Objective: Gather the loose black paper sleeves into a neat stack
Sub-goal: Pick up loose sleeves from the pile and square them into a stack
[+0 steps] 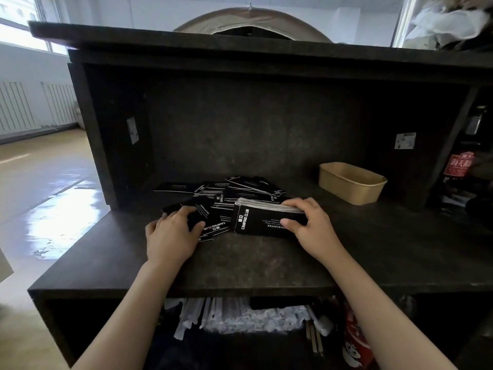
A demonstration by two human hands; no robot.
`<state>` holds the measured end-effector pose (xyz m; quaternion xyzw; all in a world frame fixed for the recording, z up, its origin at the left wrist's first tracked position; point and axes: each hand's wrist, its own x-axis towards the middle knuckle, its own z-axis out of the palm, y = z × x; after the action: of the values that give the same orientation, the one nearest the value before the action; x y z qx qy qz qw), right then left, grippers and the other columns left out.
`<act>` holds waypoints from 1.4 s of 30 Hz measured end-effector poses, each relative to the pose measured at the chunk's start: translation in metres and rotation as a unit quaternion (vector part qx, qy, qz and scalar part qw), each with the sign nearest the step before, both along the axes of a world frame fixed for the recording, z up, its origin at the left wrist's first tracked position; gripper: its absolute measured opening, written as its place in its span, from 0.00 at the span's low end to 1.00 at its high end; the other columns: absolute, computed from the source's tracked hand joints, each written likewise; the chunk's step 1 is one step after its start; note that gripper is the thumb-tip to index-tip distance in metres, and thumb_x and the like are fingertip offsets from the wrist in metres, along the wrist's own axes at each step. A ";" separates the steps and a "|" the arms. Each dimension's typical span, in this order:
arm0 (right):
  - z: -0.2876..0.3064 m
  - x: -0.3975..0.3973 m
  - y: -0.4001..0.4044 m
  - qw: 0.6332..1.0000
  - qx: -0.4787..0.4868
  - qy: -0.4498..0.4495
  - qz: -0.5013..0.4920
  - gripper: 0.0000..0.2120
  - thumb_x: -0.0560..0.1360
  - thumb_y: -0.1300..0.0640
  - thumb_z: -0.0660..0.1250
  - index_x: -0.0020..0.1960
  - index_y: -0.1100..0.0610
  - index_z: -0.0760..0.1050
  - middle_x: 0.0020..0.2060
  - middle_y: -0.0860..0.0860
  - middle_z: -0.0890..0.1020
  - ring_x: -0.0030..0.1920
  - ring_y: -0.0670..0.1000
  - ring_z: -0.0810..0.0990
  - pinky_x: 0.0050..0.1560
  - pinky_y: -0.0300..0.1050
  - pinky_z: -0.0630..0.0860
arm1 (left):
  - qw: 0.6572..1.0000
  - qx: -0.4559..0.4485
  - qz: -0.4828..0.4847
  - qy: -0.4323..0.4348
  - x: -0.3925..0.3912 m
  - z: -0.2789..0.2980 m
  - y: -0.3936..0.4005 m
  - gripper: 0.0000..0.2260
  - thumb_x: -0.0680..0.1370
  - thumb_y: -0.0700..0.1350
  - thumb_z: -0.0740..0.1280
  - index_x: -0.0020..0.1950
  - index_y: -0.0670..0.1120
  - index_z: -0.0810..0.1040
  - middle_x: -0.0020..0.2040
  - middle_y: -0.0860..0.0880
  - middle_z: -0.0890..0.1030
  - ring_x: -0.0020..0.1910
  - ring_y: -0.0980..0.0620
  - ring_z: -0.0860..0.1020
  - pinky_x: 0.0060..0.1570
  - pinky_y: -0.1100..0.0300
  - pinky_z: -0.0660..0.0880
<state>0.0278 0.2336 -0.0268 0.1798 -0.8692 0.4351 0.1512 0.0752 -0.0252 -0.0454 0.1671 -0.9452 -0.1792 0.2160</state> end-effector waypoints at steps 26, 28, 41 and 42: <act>0.003 0.006 0.001 1.000 0.013 -0.012 -0.002 0.16 0.74 0.58 0.71 0.60 0.49 0.76 0.54 0.49 0.75 0.57 0.48 0.74 0.60 0.42 0.69 | 0.964 -0.228 -0.139 -0.005 0.008 0.019 0.001 0.24 0.78 0.66 0.54 0.63 0.52 0.75 0.53 0.50 0.81 0.54 0.50 0.80 0.55 0.57 0.73; 0.004 0.006 0.001 1.000 0.009 -0.013 0.003 0.16 0.74 0.58 0.71 0.60 0.49 0.76 0.54 0.49 0.75 0.57 0.48 0.74 0.58 0.41 0.68 | 0.963 -0.209 -0.169 -0.004 0.008 0.022 -0.008 0.20 0.79 0.63 0.54 0.56 0.51 0.78 0.50 0.50 0.82 0.51 0.49 0.81 0.51 0.55 0.76; 0.004 0.005 0.000 0.999 -0.006 -0.044 0.024 0.15 0.76 0.59 0.68 0.61 0.49 0.74 0.56 0.49 0.72 0.59 0.48 0.72 0.59 0.41 0.67 | 0.956 0.075 -0.036 0.280 0.035 0.022 -0.040 0.09 0.79 0.41 0.64 0.40 0.45 0.70 0.30 0.49 0.76 0.28 0.48 0.76 0.29 0.59 0.66; 0.005 0.005 0.000 0.999 -0.007 -0.046 0.024 0.15 0.76 0.59 0.68 0.61 0.48 0.74 0.57 0.49 0.72 0.59 0.48 0.72 0.60 0.42 0.68 | 0.950 0.120 -0.040 0.284 0.034 0.021 -0.040 0.07 0.80 0.41 0.64 0.42 0.45 0.71 0.33 0.50 0.79 0.31 0.50 0.80 0.32 0.59 0.69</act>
<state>0.0330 0.2340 -0.0222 0.1797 -0.8676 0.4523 0.1019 0.1093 -0.0654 -0.0248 0.0961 -0.8219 -0.3402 0.4466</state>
